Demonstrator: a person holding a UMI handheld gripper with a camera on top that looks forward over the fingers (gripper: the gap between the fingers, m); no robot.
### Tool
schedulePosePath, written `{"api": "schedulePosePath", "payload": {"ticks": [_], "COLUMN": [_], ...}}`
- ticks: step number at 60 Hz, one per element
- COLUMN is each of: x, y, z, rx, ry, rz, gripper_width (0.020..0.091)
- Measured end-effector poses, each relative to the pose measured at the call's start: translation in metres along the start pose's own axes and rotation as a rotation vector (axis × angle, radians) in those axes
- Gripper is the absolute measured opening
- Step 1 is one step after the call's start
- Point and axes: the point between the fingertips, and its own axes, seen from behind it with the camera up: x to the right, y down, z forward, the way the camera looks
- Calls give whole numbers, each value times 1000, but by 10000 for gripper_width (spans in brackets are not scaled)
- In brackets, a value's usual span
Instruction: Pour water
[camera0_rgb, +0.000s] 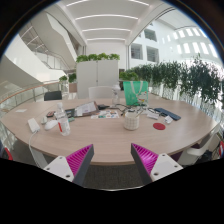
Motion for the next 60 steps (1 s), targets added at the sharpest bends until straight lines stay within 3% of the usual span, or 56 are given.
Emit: {"api": "schedulePosePath", "payload": {"ticks": [14, 28, 42, 52, 60], "x": [-3, -75, -192, -258, -274], "y": [3, -4, -28, -39, -41], "z": [-9, 15, 98, 176, 224], "rx": [3, 17, 57, 56, 62], "ry": [-31, -178, -289, -230, -235], "rz": [-4, -7, -13, -26, -13], "gripper_width": [823, 829, 828, 827, 829]}}
